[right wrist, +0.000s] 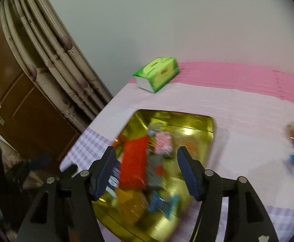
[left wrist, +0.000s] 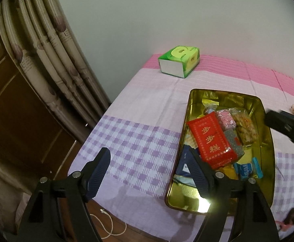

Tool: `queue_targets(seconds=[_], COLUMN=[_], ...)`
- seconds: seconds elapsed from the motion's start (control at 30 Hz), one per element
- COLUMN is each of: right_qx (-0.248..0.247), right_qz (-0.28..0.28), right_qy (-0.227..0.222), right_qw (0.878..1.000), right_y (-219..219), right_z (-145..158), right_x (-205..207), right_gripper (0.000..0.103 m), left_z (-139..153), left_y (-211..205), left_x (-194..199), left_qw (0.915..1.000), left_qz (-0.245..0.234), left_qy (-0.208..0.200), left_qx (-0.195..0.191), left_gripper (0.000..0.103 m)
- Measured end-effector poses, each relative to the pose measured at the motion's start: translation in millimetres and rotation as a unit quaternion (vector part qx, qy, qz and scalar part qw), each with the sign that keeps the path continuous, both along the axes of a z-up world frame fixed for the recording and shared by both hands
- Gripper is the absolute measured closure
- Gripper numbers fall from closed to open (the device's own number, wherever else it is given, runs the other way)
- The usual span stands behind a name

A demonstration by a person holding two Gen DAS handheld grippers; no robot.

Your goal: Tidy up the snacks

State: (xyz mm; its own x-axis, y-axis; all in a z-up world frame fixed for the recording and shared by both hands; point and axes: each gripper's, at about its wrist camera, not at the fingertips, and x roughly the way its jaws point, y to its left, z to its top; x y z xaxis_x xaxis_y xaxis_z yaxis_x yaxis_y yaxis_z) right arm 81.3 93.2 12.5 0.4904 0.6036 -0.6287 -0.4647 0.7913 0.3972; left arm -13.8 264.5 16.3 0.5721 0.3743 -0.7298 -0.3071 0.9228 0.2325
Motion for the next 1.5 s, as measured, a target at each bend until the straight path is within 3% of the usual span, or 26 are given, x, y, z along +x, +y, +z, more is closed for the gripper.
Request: queue_targets(seconds=[0.27,0.57,0.73,0.93,1.07,1.23,1.5], right_qx=[-0.063,-0.115,-0.143,-0.155,-0.13,-0.107,-0.078], right_qz=[-0.071,-0.198,-0.236,-0.261,-0.27,-0.268,-0.256], right_qy=[-0.016,0.014,0.018,0.015,0.018,0.018,0.021], right_qw=[0.995,0.973,0.961,0.953,0.954,0.957,0.963], right_y=[-94,-239,-290,-321,-330,-335,-341], right_z=[-16,-60,-72,-81,-85,-86,-88], right_x=[-38,-74,-85,-91,-92,-96,-98], right_gripper=[0.033,0.033,0.033,0.028,0.028,0.025,0.019], left_z=[-1,-6,-11,-1,4,-12,-46], left_y=[-14,-45,-77,-133,-184,-254,-309], left_x=[-2,-3,-4,10,31,76,156], left_qw=[0.9996,0.9958,0.9898,0.9821,0.9643,0.918,0.8937], left_qz=[-0.012,-0.04,-0.077,-0.153,-0.258,-0.381,-0.411], left_qy=[0.001,0.004,0.013,0.018,0.047,0.095,0.15], left_qx=[0.026,0.083,0.119,0.109,0.037,-0.056,-0.1], left_gripper=[0.024,0.022,0.022,0.022,0.018,0.018,0.024])
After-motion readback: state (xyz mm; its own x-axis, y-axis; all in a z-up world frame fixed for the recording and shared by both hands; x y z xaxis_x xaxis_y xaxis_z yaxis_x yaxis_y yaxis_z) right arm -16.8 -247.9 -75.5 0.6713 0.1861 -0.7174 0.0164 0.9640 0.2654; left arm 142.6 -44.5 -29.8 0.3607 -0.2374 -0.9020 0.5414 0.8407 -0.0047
